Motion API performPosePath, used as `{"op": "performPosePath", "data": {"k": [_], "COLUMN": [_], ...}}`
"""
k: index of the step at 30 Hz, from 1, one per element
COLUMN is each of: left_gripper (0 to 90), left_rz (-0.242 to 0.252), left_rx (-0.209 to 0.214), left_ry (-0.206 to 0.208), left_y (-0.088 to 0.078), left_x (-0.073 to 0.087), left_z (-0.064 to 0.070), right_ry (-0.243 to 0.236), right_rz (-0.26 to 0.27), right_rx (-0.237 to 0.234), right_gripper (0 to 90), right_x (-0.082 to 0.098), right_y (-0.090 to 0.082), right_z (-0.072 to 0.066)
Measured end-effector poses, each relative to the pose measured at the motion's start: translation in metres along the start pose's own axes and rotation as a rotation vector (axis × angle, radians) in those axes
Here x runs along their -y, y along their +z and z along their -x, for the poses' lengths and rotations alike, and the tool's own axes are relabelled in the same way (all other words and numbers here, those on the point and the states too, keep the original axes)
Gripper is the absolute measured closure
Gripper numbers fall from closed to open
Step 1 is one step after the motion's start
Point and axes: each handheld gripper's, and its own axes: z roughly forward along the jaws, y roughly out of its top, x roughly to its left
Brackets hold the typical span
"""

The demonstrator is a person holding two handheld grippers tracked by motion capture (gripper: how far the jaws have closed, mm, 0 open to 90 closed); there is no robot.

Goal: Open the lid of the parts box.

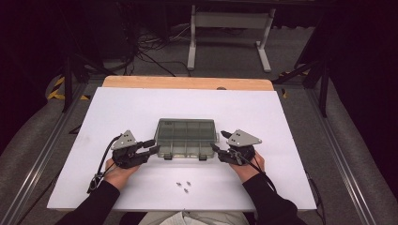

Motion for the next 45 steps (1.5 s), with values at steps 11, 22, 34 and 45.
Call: {"op": "performPosePath", "data": {"k": [11, 22, 34, 45], "left_gripper": [55.1, 51.1, 52.0, 51.8], "left_rz": [-0.056, -0.078, -0.075, -0.067], "left_rx": [-0.046, -0.069, -0.090, -0.103], "left_ry": [-0.023, -0.004, -0.018, 0.014], "left_y": [0.004, 0.007, 0.006, 0.007], "left_x": [0.002, 0.003, 0.004, 0.003], "left_z": [0.000, 0.001, -0.003, 0.002], "right_ry": [0.028, 0.046, 0.049, 0.034], "right_rz": [0.032, 0.060, 0.071, 0.088], "right_rx": [-0.016, -0.001, 0.024, 0.037], "right_gripper": [41.1, 43.7, 48.3, 54.0], "right_x": [-0.009, -0.020, -0.034, -0.050], "right_y": [0.000, 0.008, 0.015, 0.022], "right_z": [0.008, 0.016, 0.023, 0.029]}}
